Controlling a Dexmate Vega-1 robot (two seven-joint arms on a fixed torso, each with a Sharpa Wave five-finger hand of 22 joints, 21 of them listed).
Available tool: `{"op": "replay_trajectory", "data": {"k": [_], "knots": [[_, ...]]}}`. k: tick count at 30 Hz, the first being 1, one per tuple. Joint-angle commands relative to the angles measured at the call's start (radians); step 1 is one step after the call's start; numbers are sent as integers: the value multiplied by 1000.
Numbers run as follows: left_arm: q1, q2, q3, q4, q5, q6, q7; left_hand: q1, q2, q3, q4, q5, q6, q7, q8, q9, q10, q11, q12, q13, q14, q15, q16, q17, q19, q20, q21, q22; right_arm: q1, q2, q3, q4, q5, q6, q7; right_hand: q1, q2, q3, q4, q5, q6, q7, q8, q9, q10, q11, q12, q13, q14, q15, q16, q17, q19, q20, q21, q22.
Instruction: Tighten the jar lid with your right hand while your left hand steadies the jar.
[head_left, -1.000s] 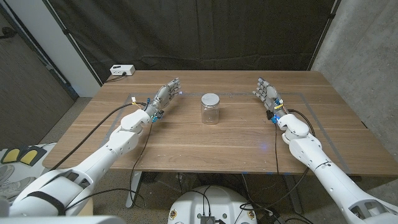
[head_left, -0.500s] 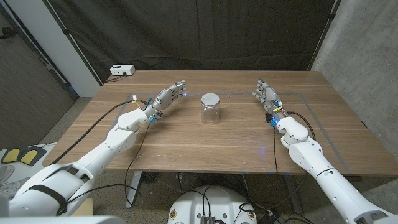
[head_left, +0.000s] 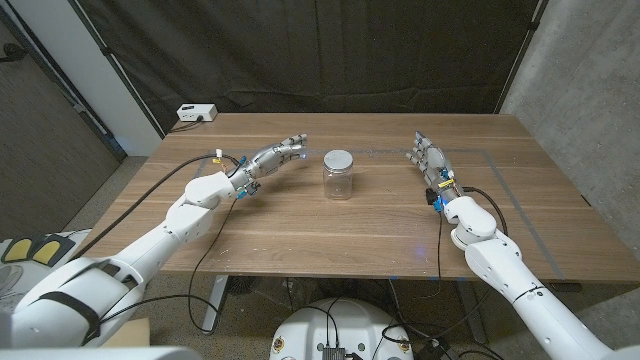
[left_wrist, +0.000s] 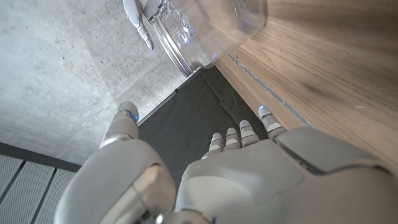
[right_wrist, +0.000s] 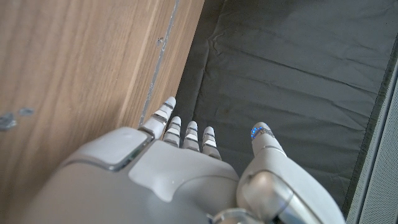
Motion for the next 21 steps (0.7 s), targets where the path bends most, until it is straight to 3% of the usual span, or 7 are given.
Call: {"op": "replay_trajectory", "data": {"k": [1,4,7,8,10,15,21], "knots": [[-8,65,40,-82,103,-2,-10,84,8,-7,-1,13,-29,-38,3,8,-3,-21,5,10,7,11,5,5,15,22,-7,3,-79,-7,9,-70,-10,19,-45,-7,-1,-5,1,3,6,-5,7,1,7,1,7,5,-1,11,5,4,0,6,3,3],[-16,73,50,-93,132,-4,-5,124,6,-11,-2,16,-37,-56,3,10,1,-45,9,13,13,-8,6,5,28,21,-9,3,-97,-6,13,-81,-12,29,-56,-10,-2,-6,3,3,7,-5,8,2,7,1,6,5,-1,11,6,5,-1,6,2,3],[-20,72,54,-97,146,-9,4,210,9,-16,-1,15,-9,-81,22,15,45,-84,30,21,56,-56,17,6,55,-14,-12,4,-114,-4,18,-88,-14,39,-69,-13,-2,-8,5,3,7,-5,8,2,9,2,7,5,-1,11,6,5,-1,6,3,3],[-20,76,55,-106,166,-10,23,269,18,-16,1,3,28,-73,44,19,93,-96,52,29,78,-93,18,8,65,-24,-16,5,-122,-4,21,-91,-13,46,-72,-15,-3,-9,6,3,8,-5,8,2,10,3,7,5,-1,12,6,6,-1,6,3,3],[-21,79,57,-111,172,-6,29,303,18,-21,3,-9,47,-69,55,23,120,-102,69,38,107,-113,23,9,72,-31,-18,7,-125,-5,21,-93,-14,48,-74,-17,-3,-10,7,3,8,-5,8,2,11,2,7,5,-1,13,6,6,-1,8,3,3],[-26,90,69,-130,207,23,44,351,19,-51,18,-31,-29,-37,32,26,29,-56,43,51,38,-72,-6,11,53,-31,-38,10,-133,-3,23,-88,-10,65,-74,-22,-4,-13,10,3,8,-5,8,2,12,4,7,5,-1,14,7,7,-1,8,3,3],[-32,94,83,-150,257,53,76,341,16,-75,32,-35,-80,1,6,23,-12,-29,27,53,-2,-50,-7,10,35,-22,-52,11,-132,0,21,-76,-7,80,-69,-26,-6,-16,11,3,9,-6,7,2,15,5,7,5,0,13,7,8,0,8,3,3]]}}
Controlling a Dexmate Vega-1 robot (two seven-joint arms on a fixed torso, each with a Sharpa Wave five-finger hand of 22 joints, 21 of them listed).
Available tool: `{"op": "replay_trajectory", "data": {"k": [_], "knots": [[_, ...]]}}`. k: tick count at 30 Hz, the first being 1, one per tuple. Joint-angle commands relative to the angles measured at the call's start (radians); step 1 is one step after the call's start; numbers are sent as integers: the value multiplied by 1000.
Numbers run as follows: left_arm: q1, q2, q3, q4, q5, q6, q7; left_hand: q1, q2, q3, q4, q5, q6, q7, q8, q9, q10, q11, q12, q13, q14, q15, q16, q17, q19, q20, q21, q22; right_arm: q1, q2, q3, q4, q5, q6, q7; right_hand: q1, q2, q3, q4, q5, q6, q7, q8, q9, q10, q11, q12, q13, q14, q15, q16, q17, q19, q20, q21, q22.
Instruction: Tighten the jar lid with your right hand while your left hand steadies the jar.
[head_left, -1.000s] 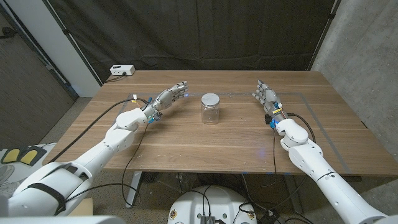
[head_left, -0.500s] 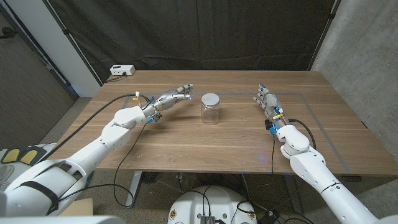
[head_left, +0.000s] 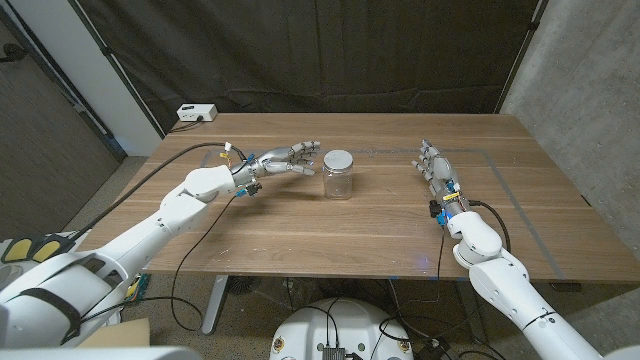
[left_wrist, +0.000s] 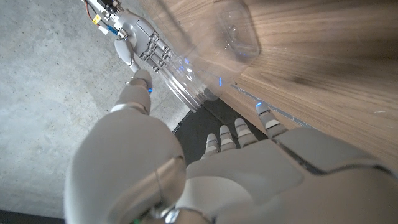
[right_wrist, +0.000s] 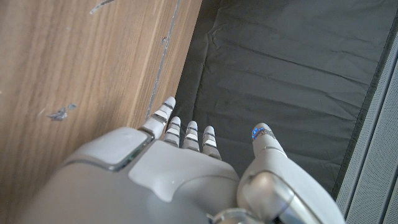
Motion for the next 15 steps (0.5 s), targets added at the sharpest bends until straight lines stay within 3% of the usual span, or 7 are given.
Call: {"op": "replay_trajectory", "data": {"k": [1,6,15], "knots": [[5,35,23,-93,126,82,81,1,-4,-13,4,-4,-40,25,-9,1,-26,10,-10,2,-26,10,-1,3,-16,1,-10,3,-29,4,4,2,4,31,-6,-11,-1,-5,0,3,5,-1,4,2,7,5,4,5,6,8,7,3,3,5,3,3],[-6,33,36,-108,155,119,91,-3,-5,-21,7,-3,-32,38,-7,0,-25,21,-10,2,-29,13,2,3,-17,2,-12,3,-25,8,3,18,10,40,0,-13,-3,-6,1,3,5,-1,3,2,10,5,5,5,6,8,7,3,3,5,3,3],[-33,-1,65,-63,171,135,70,2,0,-32,9,0,-9,37,0,-1,5,10,2,3,0,-2,16,2,0,-5,-10,4,-21,10,5,34,18,48,6,-13,-4,-7,0,4,5,-1,3,2,12,5,5,5,6,8,7,2,3,6,3,3]]}}
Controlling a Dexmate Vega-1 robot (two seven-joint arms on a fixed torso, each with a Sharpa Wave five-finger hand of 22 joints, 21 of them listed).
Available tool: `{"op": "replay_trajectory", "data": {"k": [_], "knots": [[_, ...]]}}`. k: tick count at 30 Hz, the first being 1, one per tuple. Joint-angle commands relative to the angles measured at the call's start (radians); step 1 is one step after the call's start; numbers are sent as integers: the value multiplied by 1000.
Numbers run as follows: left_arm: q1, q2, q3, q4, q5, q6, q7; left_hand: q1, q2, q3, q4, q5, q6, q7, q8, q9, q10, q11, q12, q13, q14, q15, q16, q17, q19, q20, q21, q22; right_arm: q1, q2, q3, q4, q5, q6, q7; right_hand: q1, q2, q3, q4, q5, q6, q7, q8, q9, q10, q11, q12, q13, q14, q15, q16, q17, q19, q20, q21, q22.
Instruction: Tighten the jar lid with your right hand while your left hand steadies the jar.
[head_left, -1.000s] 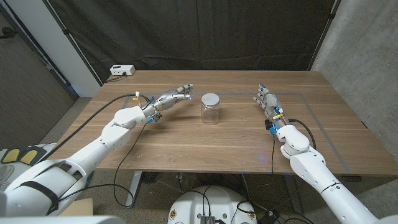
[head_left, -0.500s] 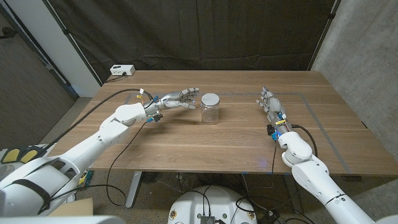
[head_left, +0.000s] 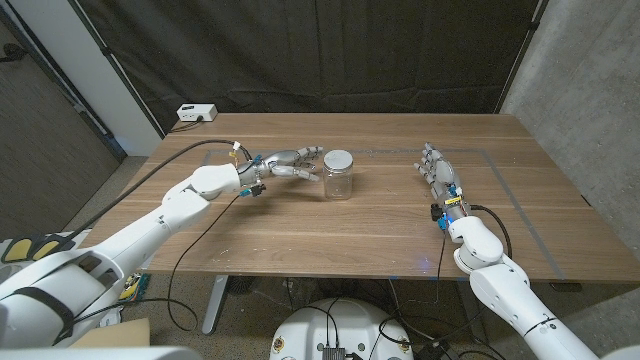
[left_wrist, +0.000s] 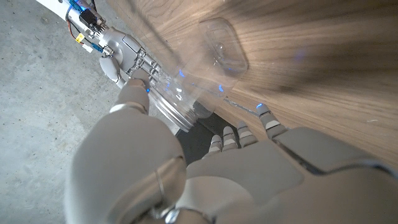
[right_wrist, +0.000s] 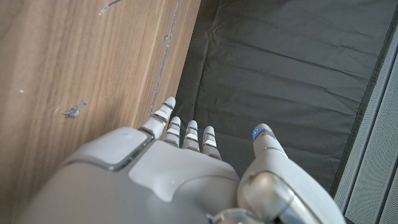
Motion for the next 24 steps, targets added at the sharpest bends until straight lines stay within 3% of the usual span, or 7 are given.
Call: {"op": "replay_trajectory", "data": {"k": [1,8,17,22,24], "knots": [[-23,-27,33,15,48,43,4,4,2,-6,-2,4,-4,8,5,1,10,-1,9,3,9,-4,11,2,8,1,1,4,1,4,2,20,11,14,9,-10,0,-2,0,4,5,-2,3,2,6,6,4,1,4,6,7,2,3,6,3,3],[-26,-51,41,42,53,38,15,23,12,-12,-5,7,41,1,19,0,53,-24,24,2,48,-23,22,0,30,1,4,4,3,2,4,26,16,12,14,-10,0,-3,0,5,6,-2,3,2,7,5,4,1,4,6,7,2,3,6,3,3],[-11,-87,33,78,58,3,80,54,17,-24,-11,11,128,-6,50,1,129,-31,46,-1,123,-37,38,-1,68,0,10,3,4,-2,5,25,17,11,21,-12,0,-4,0,6,7,-1,3,2,10,6,5,1,4,7,6,2,3,7,3,3],[-7,-105,33,106,67,-7,114,77,21,-32,-14,11,165,-32,62,0,176,-87,55,-5,173,-79,44,-2,101,-3,16,3,6,-13,0,13,8,7,29,-10,0,-4,-2,6,8,-2,4,2,14,9,6,1,4,7,6,1,3,7,3,3],[-10,-115,34,124,67,-12,119,84,22,-37,-13,11,179,-54,66,0,188,-113,54,-8,187,-97,43,-3,108,-4,16,3,12,-22,-6,4,-1,1,35,-9,0,-3,-3,6,8,-2,4,2,15,9,6,1,4,7,6,1,2,7,3,3]]}}
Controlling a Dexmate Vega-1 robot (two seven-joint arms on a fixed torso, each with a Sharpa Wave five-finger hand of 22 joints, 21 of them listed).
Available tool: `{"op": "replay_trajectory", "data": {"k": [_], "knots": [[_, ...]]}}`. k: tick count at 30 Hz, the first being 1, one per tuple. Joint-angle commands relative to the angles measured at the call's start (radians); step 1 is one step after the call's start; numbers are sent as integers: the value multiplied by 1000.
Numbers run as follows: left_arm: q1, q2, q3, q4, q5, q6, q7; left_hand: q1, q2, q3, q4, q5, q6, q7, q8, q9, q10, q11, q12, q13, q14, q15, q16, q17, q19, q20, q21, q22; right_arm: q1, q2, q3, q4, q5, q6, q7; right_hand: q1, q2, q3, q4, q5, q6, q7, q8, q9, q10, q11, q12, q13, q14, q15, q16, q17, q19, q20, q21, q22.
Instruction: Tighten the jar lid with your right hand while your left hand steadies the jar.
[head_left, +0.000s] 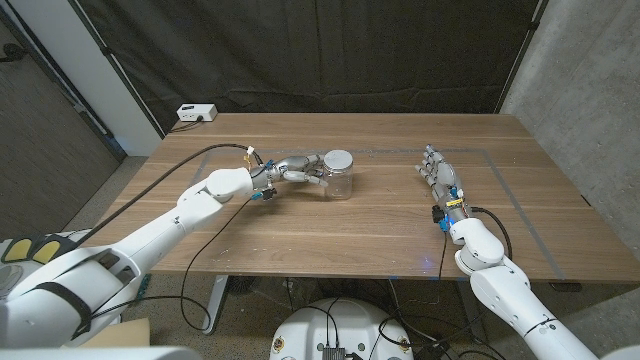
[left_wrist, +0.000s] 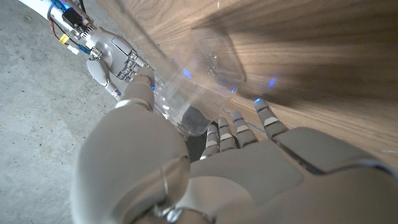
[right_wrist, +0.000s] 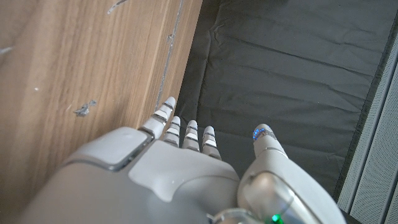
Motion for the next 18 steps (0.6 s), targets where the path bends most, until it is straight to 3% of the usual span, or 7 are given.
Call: {"op": "replay_trajectory", "data": {"k": [1,6,13,18], "knots": [[6,-50,1,70,15,-35,74,21,1,-12,-1,6,37,-37,17,-1,25,-48,8,-2,34,-42,2,1,21,-2,8,3,13,-27,-12,-24,-21,-12,20,-5,4,-3,-3,7,8,-2,4,2,10,3,6,1,1,5,5,1,2,7,3,3],[4,-92,2,130,17,-55,116,49,9,-23,-1,2,115,-68,44,-1,110,-69,23,-10,91,-44,6,1,38,-7,6,3,44,-48,-34,-40,-43,-22,42,-2,3,-2,-7,7,10,-2,4,2,14,5,7,1,1,6,4,-1,0,9,2,3],[-7,-148,5,208,-8,-89,121,73,17,-32,-1,-6,194,-100,73,-2,167,-105,28,-15,122,-49,7,4,54,0,6,3,74,-60,-56,-36,-56,-28,62,-2,1,-3,-9,7,12,0,4,2,15,5,6,1,0,6,3,-2,-2,8,2,3],[-7,-187,-3,248,-27,-118,147,108,39,-47,3,-27,346,-122,132,-2,324,-125,55,-16,193,-83,20,7,89,-3,11,4,80,-62,-60,-39,-60,-37,54,-2,-1,-4,-9,7,12,1,5,1,23,5,8,1,0,6,3,-2,-2,8,2,3]]}}
